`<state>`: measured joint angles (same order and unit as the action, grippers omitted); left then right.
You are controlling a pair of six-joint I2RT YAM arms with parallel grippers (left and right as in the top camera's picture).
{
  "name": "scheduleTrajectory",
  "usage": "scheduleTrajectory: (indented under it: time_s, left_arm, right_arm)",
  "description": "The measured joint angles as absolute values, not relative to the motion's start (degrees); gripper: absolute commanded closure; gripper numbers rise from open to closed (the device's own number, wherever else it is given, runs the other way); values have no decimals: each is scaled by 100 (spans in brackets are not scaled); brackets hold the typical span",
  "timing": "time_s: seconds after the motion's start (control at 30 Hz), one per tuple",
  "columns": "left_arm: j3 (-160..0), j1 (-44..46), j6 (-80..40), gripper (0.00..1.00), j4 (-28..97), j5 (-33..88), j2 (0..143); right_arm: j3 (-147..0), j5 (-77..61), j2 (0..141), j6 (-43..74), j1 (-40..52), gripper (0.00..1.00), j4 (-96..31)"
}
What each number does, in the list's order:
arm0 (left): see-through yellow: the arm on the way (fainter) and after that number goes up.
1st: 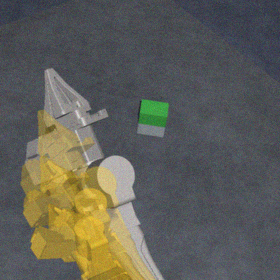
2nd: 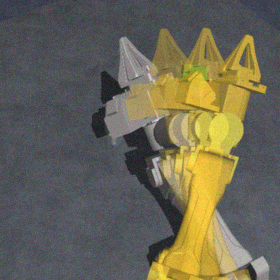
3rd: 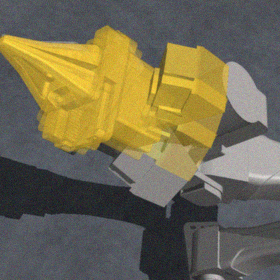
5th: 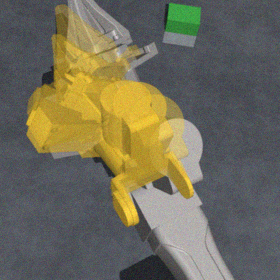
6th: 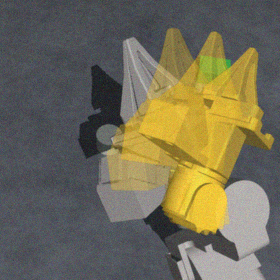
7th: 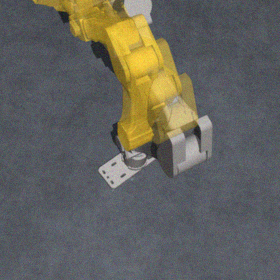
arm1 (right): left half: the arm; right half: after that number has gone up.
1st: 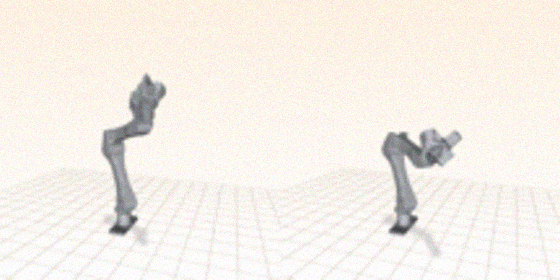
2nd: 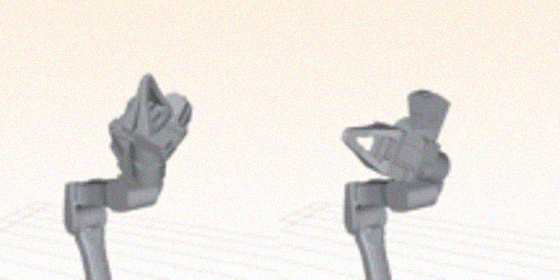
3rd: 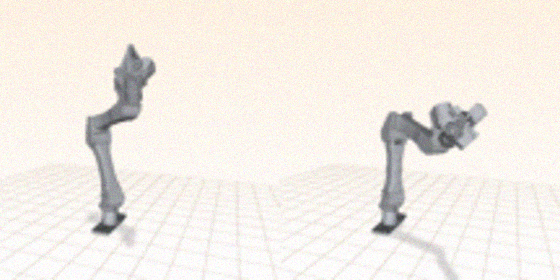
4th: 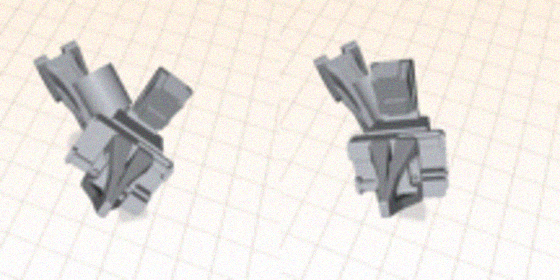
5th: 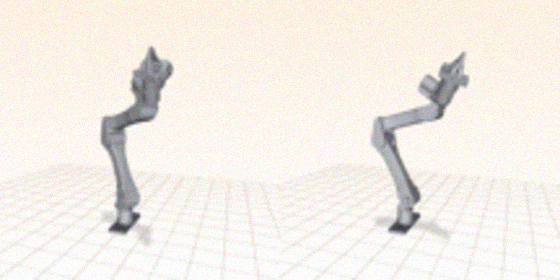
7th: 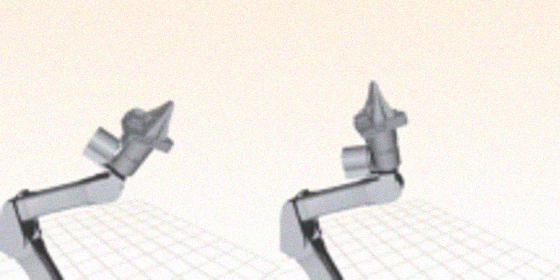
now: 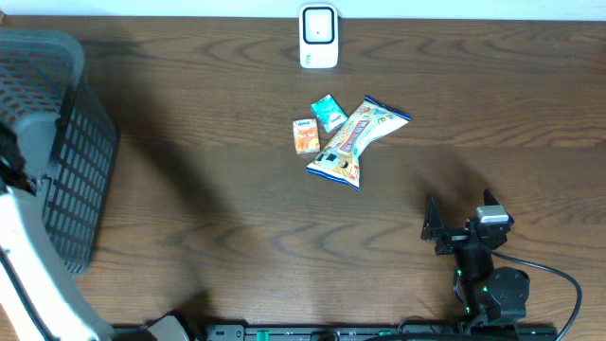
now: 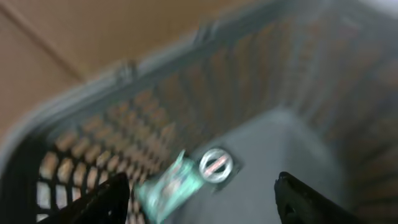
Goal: Scan the item barcode
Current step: 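Reach the left gripper into the basket and grasp the green Zappy wipes pack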
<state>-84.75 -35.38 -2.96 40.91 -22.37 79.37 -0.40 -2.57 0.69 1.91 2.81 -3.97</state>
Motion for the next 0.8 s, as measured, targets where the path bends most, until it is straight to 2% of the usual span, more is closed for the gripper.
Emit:
scheduleTrajectory:
  time_s: [0.1,0.27,0.8]
  left_arm:
    - [-8055,-3859,-285,21,4018,-2047,8237]
    - [-7688,-4150,-126,21,3785,-1955,8790]
    - [-7673,-4552,1848,21,3916,-1940,10320]
  right_arm:
    - [-40,-257,69,193,281,1,-399]
    - [-40,-257,69,191,281,1,-399]
    - [-40,-257,69,193,281,1,-401]
